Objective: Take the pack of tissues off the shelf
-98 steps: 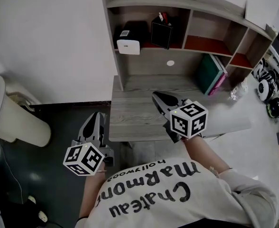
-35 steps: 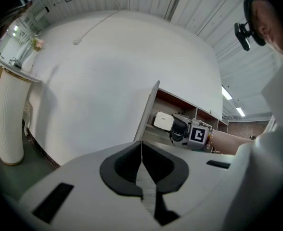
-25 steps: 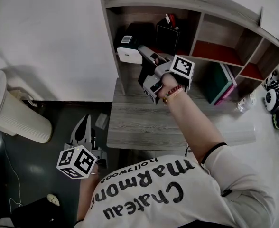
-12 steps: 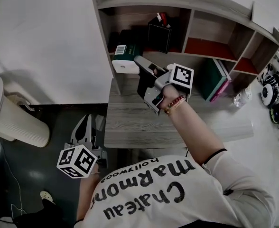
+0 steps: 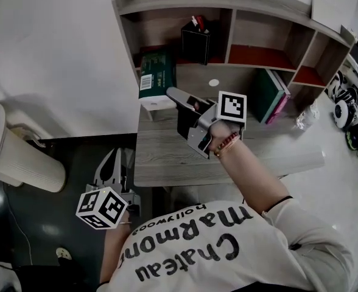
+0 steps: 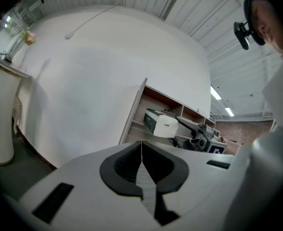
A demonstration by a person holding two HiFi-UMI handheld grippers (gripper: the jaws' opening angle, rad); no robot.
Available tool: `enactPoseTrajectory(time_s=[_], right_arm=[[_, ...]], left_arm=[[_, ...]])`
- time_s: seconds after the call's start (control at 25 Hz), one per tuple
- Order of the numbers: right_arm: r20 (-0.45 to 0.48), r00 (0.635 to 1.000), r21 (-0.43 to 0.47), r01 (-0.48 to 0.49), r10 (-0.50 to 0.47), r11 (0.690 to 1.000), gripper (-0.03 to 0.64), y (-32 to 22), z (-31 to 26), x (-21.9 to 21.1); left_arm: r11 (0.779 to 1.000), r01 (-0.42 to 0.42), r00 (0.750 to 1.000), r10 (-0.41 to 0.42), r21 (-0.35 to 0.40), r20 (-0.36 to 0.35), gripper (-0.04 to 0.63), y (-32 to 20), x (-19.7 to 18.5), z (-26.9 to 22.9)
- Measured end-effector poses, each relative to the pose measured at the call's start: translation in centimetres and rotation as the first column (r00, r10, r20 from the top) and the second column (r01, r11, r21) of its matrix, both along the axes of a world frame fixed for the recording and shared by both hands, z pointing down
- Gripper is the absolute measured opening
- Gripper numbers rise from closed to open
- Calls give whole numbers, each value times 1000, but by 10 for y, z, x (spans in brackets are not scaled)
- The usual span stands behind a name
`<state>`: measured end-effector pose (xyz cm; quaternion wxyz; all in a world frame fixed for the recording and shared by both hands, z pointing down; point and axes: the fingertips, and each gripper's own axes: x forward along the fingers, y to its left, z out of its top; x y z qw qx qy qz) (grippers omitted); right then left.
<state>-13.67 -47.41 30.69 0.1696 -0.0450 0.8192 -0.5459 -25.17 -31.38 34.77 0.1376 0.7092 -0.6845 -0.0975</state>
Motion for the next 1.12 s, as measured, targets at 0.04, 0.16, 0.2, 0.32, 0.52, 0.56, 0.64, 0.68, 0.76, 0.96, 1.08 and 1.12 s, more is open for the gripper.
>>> enactPoseTrajectory(time_s=[0.04,0.16,0.2,0.32,0.52,0.56,0.64,0.68,0.76,0.96,1.08,1.12], right_arm=[[-2,1000,8,7,-7,1000,296,6,1,2],[3,1000,22,22,-22,1000,296,21,2,6],[3,1000,23,24,-24,999,296,25,5,8],[-2,1000,16,22,-22,1000,296,37,11,14],[-19,1000,-9,-7,6,1000,296,43,14,18],[-25,1000,-16,-14,13,1000,296,42,14,19],[-33,999,-45,-28,26,999,296,43,16,19],[-37,999,-61,-37,35,997,296,43,18,19],[-52,997,-81,-62,57,995,296,43,22,21],[-106,987,-86,-127,117,988,296,54,39,31],[-120,982,-72,-156,147,985,298,80,49,35],[-126,979,-66,-167,158,984,297,85,51,36]], left_arm=[[1000,-2,1000,2,1,0,18,3,2,1],[1000,-19,1000,19,4,-2,18,7,7,6],[1000,-27,1000,27,5,-4,18,8,9,9],[999,-48,999,48,6,-8,18,13,16,12],[997,-78,997,78,-2,-14,18,11,14,4],[996,-85,996,85,-7,-18,18,10,14,2],[995,-98,995,97,-16,-24,18,8,12,-3],[994,-105,994,104,-19,-25,18,7,11,-6],[993,-117,993,116,-23,-27,18,6,8,-9],[989,-144,989,143,-18,-23,18,13,7,-10],[986,-168,986,168,0,-3,18,32,8,-8],[984,-180,984,180,1,4,18,35,9,-7]])
